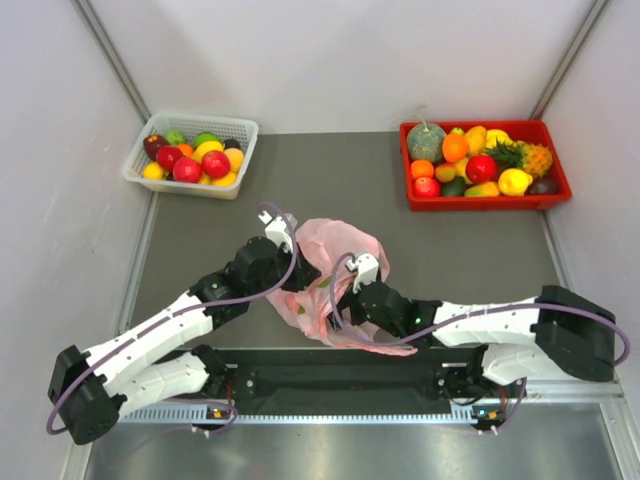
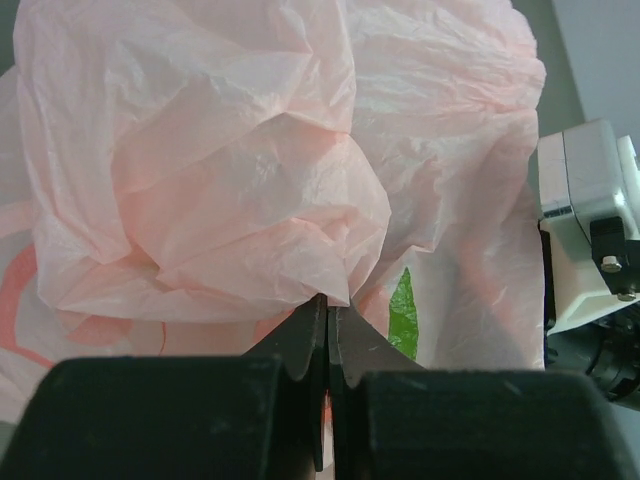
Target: Untie the knot of the plastic bag and take out the fruit
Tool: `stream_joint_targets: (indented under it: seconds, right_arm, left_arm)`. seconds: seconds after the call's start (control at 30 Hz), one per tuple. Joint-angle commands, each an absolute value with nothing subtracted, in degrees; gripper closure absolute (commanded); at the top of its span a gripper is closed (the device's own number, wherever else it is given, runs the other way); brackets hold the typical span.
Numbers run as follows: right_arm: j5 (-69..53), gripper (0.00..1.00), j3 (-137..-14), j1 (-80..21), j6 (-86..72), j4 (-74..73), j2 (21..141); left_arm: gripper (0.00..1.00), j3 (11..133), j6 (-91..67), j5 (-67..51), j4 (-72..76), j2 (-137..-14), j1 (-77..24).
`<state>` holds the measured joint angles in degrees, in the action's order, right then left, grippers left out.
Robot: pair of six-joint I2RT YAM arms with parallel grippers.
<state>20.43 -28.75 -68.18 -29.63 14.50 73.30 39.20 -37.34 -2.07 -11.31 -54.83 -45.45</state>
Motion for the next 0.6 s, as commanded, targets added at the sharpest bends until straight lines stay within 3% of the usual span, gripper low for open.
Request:
stream_joint_targets:
  seconds: [0.0, 0.23, 0.57]
  right_arm:
    - [22.32, 0.00, -32.69, -69.78, -29.09, 19.77, 78.11]
    - [23.82, 0.00, -36.73, -71.98, -28.65, 23.82, 85.16]
    - [24.35, 0.00, -37.53, -72.95, -27.51, 24.52, 85.96]
  left_arm:
    - [1.00, 37.01, -36.30, 2.34, -7.91, -52.47, -45.62]
    - [1.00, 31.65, -35.51, 13.69, -11.95, -51.51, -45.53]
    - [1.00, 26.37, -40.25, 27.49, -15.38, -50.27, -45.44]
